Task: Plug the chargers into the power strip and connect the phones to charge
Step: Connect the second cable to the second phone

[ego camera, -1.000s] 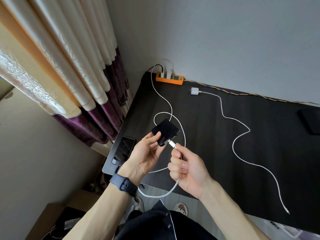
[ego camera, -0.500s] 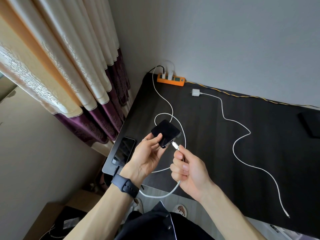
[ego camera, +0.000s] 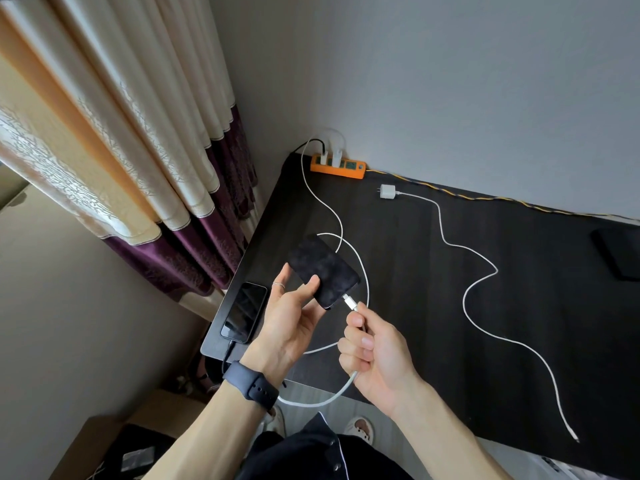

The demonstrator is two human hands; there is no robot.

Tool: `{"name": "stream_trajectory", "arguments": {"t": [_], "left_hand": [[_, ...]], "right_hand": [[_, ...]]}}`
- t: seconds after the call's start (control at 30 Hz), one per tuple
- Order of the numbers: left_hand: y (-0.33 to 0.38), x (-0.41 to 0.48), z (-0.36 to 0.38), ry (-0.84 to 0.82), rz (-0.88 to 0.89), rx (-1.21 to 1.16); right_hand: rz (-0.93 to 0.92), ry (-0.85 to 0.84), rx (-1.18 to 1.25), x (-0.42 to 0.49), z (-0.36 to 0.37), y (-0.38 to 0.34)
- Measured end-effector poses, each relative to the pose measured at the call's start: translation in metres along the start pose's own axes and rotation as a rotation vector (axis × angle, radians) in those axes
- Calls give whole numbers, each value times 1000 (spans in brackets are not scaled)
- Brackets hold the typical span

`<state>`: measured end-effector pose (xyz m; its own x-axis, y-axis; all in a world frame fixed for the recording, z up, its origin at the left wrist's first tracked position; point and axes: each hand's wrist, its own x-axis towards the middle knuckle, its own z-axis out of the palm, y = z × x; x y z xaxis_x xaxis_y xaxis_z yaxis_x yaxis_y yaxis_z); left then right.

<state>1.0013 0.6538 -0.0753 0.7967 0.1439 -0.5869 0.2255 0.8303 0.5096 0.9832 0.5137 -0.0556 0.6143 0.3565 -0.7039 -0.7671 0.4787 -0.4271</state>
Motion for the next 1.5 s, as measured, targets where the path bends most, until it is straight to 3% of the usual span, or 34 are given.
{"name": "stream_trajectory", "arguments": {"t": [0.17, 0.47, 0.6, 0.8, 0.9, 1.07, 1.2, 1.33, 1.5], "left_hand": [[-5, -3, 2, -18, 153, 198], [-15, 13, -9, 10, 190, 351], [0, 31, -41, 69, 85, 444], [8, 55, -120, 188, -79, 878], [7, 63, -139, 251, -109, 957], [-4, 91, -157, 213, -110, 993], [-39, 149, -205, 214, -67, 1128], [-37, 139, -171, 248, -12, 1253], [-54, 135, -168, 261, 62, 1584]], "right_hand": [[-26, 60, -13, 7, -1, 5], [-18, -16, -129, 24, -18, 6], [-10, 7, -693, 54, -38, 12], [0, 114, -1569, 112, -85, 43], [-46, 63, -1798, 132, -86, 63], [-37, -26, -1978, 162, -89, 99], [-231, 21, -2062, 159, -103, 121], [-421, -4, -2032, 149, -121, 144], [-569, 1, -1975, 145, -135, 153]]}}
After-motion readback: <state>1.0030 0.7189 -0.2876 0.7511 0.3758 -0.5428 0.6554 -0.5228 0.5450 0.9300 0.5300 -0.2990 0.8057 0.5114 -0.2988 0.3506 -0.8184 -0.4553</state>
